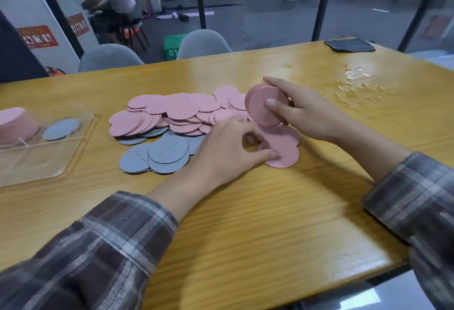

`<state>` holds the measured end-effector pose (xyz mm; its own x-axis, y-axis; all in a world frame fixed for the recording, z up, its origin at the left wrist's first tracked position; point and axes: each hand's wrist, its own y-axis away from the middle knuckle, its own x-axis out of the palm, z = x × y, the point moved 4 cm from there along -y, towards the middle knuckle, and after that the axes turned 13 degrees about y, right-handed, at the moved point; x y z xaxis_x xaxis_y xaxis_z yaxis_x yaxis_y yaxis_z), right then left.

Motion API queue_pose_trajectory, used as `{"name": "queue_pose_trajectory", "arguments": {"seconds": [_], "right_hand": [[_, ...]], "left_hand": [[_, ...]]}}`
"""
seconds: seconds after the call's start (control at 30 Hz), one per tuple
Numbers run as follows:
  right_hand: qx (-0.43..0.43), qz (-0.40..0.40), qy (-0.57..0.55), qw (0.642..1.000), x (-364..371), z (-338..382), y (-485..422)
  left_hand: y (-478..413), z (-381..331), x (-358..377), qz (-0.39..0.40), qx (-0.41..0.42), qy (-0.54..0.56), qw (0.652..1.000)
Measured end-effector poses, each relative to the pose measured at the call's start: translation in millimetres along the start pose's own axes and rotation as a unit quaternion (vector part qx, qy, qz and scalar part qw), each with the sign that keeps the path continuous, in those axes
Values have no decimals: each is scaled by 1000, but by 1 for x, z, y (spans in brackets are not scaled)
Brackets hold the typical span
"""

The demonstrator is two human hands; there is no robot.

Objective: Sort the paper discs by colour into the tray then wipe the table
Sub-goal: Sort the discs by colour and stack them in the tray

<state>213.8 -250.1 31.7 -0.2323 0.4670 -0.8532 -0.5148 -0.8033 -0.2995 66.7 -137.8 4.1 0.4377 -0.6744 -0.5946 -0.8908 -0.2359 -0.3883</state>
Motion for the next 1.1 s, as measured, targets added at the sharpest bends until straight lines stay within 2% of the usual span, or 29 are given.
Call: {"name": "queue_pose_trajectory", "arguments": {"seconds": [0.17,0.3,0.43,0.57,0.77,0.97,1.1], "right_hand": [[0,27,-25,999,-1,-1,7],[4,73,-67,995,4,5,12],[7,100,-137,986,8,13,15],[20,127,-206,970,15,18,18],[12,147,-176,973,12,21,19],[-24,161,-98,982,15,20,19],[1,100,-52,994,4,8,12]], "left_hand": [[10,-2,-14,26,-28,80,996],[9,4,-26,-32,-45,131,990],[8,2,-34,-106,1,130,986],[5,1,-34,-136,59,95,984],[-2,-2,-34,-164,117,64,978],[-7,-4,-33,-183,140,61,971],[-6,-4,-33,-198,144,23,969]]}}
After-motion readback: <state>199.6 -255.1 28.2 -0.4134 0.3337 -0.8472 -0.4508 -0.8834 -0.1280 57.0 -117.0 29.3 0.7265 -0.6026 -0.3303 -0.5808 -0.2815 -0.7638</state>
